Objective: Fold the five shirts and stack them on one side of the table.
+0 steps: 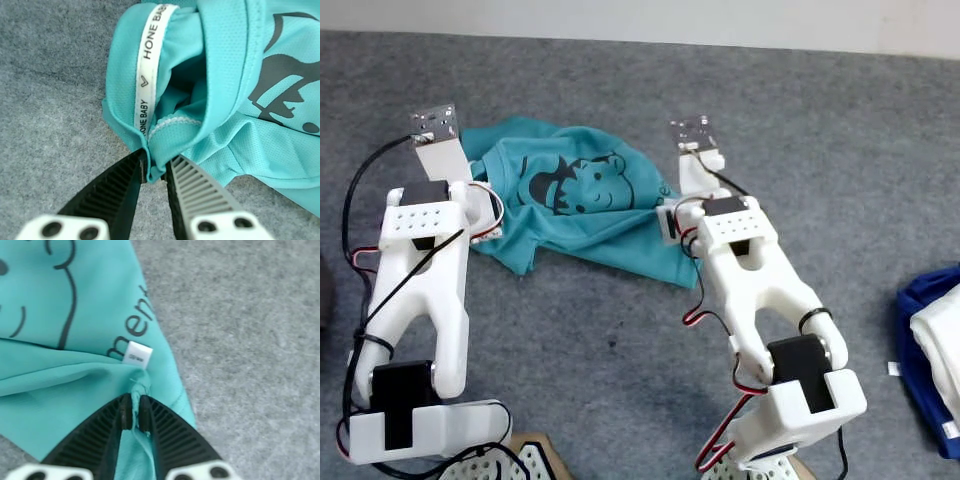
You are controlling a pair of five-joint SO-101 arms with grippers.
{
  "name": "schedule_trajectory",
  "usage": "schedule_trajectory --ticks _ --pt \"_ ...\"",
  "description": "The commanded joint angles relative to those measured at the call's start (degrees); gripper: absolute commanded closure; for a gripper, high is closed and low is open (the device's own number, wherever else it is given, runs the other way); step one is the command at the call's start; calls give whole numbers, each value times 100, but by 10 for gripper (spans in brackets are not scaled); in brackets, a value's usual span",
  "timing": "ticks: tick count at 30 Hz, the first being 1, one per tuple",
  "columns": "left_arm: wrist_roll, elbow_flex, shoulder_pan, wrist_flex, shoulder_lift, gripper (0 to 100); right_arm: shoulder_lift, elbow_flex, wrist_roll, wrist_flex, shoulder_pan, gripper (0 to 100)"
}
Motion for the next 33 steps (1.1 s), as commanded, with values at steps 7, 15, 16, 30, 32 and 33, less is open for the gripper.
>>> schedule_trajectory --ticks 7,15,16,30,32,33 --pt "141 -576 110 -26 -31 937 -110 -312 -79 -75 365 992" --pt "1635 -1534 119 -26 -31 937 -365 -840 -97 198 549 992" --pt "1697 -1657 119 -26 -31 937 -505 -892 -97 303 549 992" --pt "1679 -3178 31 2127 -92 934 -3459 -743 -97 2237 -145 992" --pt "1679 -3407 -57 2629 -92 934 -3811 -655 -97 2554 -277 992" --pt "1679 -3565 -119 2848 -92 934 -3996 -637 -97 2686 -321 992"
